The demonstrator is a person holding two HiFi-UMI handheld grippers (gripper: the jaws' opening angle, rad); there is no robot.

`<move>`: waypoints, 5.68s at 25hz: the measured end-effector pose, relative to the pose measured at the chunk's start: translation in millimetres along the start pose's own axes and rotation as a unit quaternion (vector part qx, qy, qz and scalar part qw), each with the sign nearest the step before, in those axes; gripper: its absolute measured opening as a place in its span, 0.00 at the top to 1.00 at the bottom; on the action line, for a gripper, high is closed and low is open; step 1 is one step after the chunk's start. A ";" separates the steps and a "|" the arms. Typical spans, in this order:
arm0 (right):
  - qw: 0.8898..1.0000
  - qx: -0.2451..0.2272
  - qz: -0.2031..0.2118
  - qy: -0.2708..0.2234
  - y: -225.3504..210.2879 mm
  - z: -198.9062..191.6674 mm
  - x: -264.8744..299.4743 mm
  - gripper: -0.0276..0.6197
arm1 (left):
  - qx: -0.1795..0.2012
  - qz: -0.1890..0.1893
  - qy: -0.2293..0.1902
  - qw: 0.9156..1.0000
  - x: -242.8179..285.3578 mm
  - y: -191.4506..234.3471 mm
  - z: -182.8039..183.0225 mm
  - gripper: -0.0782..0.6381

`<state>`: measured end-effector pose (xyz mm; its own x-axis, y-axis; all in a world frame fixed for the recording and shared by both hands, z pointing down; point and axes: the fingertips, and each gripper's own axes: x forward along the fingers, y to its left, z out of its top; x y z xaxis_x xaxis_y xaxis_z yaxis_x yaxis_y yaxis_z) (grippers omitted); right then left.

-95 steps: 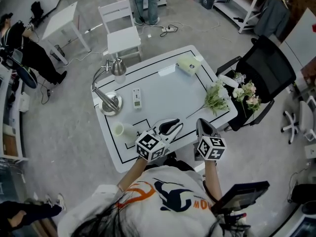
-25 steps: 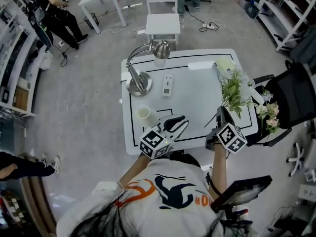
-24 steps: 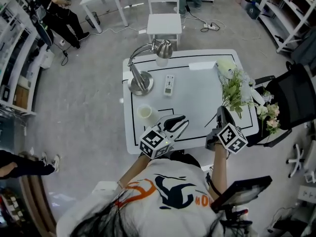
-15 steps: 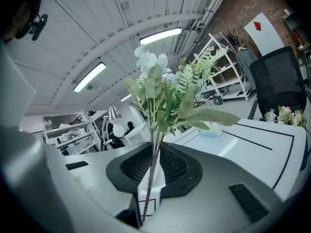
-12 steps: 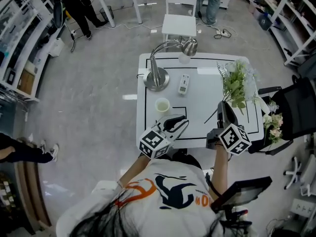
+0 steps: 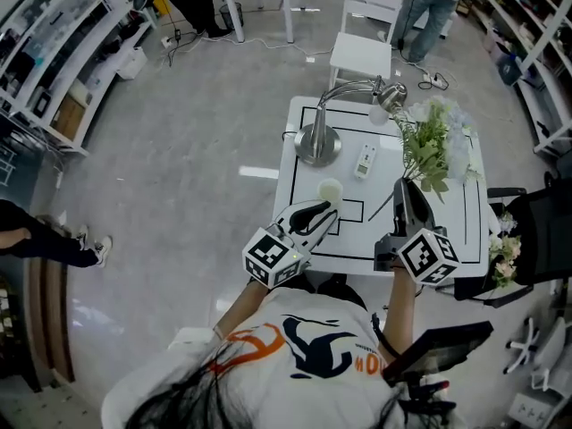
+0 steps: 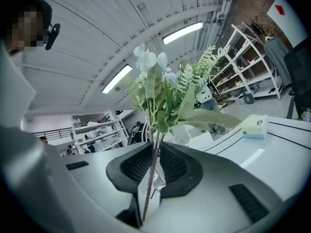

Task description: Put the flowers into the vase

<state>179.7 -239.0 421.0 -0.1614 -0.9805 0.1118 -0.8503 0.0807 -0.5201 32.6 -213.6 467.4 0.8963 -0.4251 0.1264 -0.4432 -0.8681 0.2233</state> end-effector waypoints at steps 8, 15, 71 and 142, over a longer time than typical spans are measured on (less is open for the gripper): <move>0.999 -0.012 0.043 0.008 37.7 -0.9 25.3 0.87 | 0.001 0.036 0.015 0.999 -17.8 33.4 -5.9 0.77; 0.997 -0.018 0.076 0.012 49.3 -0.7 38.0 0.87 | 0.014 0.024 0.057 0.998 -2.9 28.1 -33.0 0.65; 0.916 -0.316 0.180 0.171 86.9 -125.6 51.4 0.77 | -0.015 0.016 0.092 0.996 29.1 51.1 -60.4 0.57; 0.974 -0.180 0.069 0.116 67.6 -149.7 -165.5 0.87 | 0.004 0.010 0.065 0.998 -66.6 -107.0 -80.8 0.74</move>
<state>73.9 -44.5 494.1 -0.3610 -0.8920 0.2722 -0.9260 0.3084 -0.2177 19.1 -71.7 513.3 0.8776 -0.4056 0.2556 -0.4603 -0.8620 0.2125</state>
